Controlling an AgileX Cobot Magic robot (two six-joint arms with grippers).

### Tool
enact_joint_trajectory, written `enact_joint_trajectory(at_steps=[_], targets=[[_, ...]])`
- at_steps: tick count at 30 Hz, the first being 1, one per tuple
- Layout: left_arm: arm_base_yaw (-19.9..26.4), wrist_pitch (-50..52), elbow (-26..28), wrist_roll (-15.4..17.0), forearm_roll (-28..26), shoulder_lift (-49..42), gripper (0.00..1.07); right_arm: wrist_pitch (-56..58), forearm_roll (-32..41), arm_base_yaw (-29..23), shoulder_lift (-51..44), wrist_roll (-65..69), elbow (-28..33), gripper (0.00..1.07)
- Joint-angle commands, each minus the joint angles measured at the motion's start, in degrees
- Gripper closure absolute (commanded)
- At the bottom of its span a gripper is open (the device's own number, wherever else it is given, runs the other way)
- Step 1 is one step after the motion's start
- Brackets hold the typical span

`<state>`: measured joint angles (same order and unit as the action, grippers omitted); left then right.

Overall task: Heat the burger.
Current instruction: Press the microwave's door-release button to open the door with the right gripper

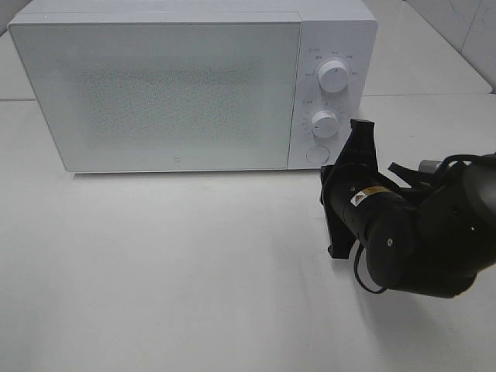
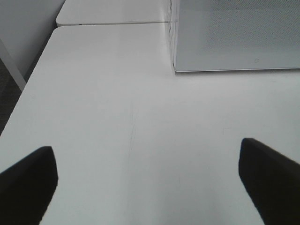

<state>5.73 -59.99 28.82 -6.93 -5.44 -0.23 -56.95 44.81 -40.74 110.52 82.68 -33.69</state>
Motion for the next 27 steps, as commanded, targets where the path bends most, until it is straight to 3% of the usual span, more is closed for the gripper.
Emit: enact_joint_trajectory(at_steps=[1, 15, 27], targets=[[0.23, 0.46, -0.23, 0.17, -0.29, -1.20, 0.06, 0.46, -0.80, 2.06, 1.43, -0.06, -3.38, 1.07], [0.23, 0.46, -0.23, 0.17, -0.23, -1.20, 0.06, 3.61, -1.20, 5.44, 8.02, -0.57, -11.23, 1.07], [0.23, 0.46, -0.23, 0.17, -0.23, -1.20, 0.06, 3.84, -1.78, 7.91, 9.05, -2.92, -12.43, 1.07]])
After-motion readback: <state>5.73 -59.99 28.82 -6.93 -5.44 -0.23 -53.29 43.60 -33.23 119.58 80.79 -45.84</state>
